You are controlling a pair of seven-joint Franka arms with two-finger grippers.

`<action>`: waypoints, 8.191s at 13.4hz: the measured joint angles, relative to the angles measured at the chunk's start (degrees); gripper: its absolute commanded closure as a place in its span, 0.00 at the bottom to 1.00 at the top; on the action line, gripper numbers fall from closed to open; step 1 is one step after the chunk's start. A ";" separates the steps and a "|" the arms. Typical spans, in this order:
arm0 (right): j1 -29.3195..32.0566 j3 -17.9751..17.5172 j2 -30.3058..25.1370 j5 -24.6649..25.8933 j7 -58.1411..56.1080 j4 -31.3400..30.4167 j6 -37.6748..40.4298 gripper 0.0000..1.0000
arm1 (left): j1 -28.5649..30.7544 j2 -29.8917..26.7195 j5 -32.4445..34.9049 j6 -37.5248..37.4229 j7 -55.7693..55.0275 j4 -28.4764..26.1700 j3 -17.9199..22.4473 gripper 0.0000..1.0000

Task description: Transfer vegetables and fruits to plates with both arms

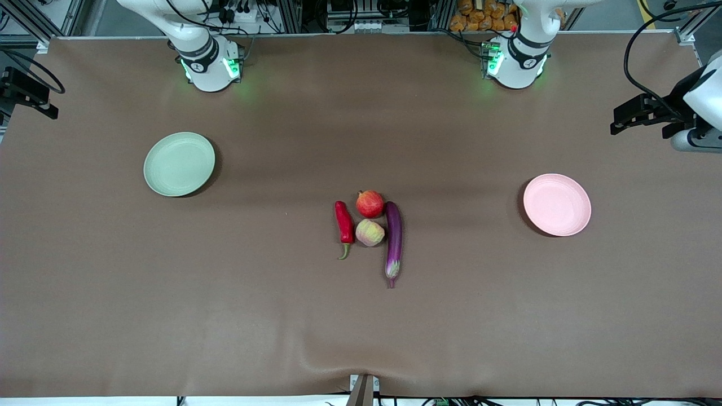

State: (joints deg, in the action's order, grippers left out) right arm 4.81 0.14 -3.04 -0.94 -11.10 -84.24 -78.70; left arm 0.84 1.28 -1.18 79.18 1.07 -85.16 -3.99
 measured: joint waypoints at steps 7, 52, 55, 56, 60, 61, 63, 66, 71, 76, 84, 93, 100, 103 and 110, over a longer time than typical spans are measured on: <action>0.01 0.24 0.00 0.00 0.12 -0.02 0.21 0.00 | 0.13 0.06 -0.30 -0.04 -0.10 0.98 0.38 0.00; -0.08 0.42 0.02 -0.12 0.20 -0.13 1.49 0.00 | -40.73 52.19 -4.99 62.39 -59.57 7.22 10.30 1.00; -0.20 0.19 0.02 -1.30 0.20 -0.13 1.49 0.00 | -40.69 52.19 -4.96 62.39 -59.87 7.54 10.62 1.00; -0.21 0.16 0.02 -1.93 0.20 -0.13 1.48 0.00 | -40.69 52.18 -4.96 62.39 -60.56 7.79 10.91 1.00; -0.33 0.12 1.72 -3.37 0.15 -0.47 0.70 0.00 | -40.57 50.65 -4.29 60.59 -61.12 8.74 13.31 1.00; -0.76 0.06 3.01 -3.40 0.12 -0.49 0.41 0.00 | -40.45 49.67 -3.53 58.81 -61.11 8.80 13.79 1.00; -2.27 -0.03 5.50 -3.40 0.12 -0.51 0.12 0.00 | -40.13 47.71 -2.11 56.35 -60.78 8.83 14.05 1.00; -3.49 -0.20 10.34 -3.93 0.07 -0.88 0.12 0.00 | -39.06 45.57 -1.99 55.59 -59.41 8.83 14.20 1.00; -10.52 -0.36 17.06 -8.87 1.47 -0.86 -5.39 0.00 | -34.63 41.65 -1.92 50.33 -52.05 8.52 14.60 1.00; -26.96 -0.70 25.76 -13.30 23.70 -1.01 -24.05 0.00 | -27.46 33.14 0.04 48.44 -46.56 -1.14 14.96 1.00; -38.33 -0.60 47.94 -20.35 52.89 5.64 -56.41 0.00 | -11.07 19.81 1.67 47.89 -45.47 -21.31 15.09 1.00; -44.70 -0.47 50.36 -10.32 53.62 9.15 -42.23 0.00 | -6.73 16.00 1.71 63.49 -45.61 -41.92 14.88 1.00; -47.83 -0.33 50.93 -10.03 53.59 6.83 -43.47 0.59 | -6.56 15.02 1.71 69.34 -45.74 -49.30 14.89 0.33; -47.99 -0.24 50.81 -9.49 53.54 5.74 -44.86 1.00 | -6.56 14.58 2.87 69.30 -45.75 -49.73 14.90 0.00; -46.20 0.72 44.86 -11.99 53.32 6.71 -28.70 1.00 | -6.56 13.04 4.38 66.23 -46.30 -49.03 14.92 0.00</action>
State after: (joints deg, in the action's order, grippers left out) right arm -41.39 0.86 41.83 -12.93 42.22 -77.53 -107.41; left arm -5.72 14.33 3.20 145.41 -45.23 -134.19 10.93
